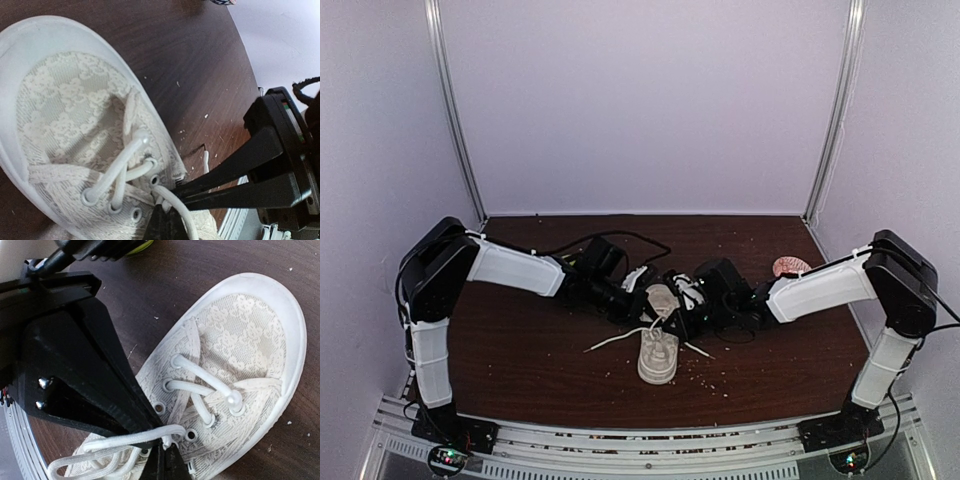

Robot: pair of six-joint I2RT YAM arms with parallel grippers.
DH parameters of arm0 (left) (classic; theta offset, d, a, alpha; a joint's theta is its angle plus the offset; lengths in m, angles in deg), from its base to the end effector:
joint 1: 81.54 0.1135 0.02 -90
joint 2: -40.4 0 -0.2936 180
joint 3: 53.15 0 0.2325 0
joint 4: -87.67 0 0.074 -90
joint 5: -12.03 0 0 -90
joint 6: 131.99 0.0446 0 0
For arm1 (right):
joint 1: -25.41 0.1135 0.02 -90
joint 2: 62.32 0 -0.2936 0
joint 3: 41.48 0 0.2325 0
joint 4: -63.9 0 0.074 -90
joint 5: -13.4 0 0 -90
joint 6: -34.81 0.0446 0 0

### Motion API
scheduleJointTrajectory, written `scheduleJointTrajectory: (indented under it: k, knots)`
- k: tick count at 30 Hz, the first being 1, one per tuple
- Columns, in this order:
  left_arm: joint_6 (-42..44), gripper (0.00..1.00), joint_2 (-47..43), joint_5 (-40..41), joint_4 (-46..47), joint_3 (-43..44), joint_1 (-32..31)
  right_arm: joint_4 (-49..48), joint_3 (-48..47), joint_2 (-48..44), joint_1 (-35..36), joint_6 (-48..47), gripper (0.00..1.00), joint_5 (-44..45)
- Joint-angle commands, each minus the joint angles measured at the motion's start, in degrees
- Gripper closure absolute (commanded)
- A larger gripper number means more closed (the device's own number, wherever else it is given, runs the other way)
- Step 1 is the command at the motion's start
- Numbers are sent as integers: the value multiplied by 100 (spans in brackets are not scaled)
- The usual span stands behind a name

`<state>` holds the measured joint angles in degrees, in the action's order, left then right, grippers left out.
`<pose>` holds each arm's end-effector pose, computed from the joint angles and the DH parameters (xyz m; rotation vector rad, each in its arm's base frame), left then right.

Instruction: Tie the shoes

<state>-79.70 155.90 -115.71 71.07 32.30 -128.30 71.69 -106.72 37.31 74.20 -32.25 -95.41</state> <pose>0.2697 -0.3266 0.1826 0.5716 2.6301 -1.3874 0.2179 0.2706 0.1936 -0.7301 2.3696 0.9743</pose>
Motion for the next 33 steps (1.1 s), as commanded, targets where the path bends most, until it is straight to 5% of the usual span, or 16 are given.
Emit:
scheduleJointTrajectory:
  k: [1,10,16,22,33]
  knots:
    - [-70,100,-225,471,383,-175,-66,-45,24,-380,-79,-202,89,238]
    - [-171,100,-292,527,394,-183,-61,332,282,-1234,-90,-553,64,603]
    - [-244,100,-346,545,447,-238,-61,743,203,-1576,497,-546,53,1658]
    - [-273,100,-347,556,453,-247,-61,1051,-116,-1352,1244,-331,49,2643]
    - [-291,100,-336,543,454,-273,-62,1543,-1031,-328,1648,-427,46,2926]
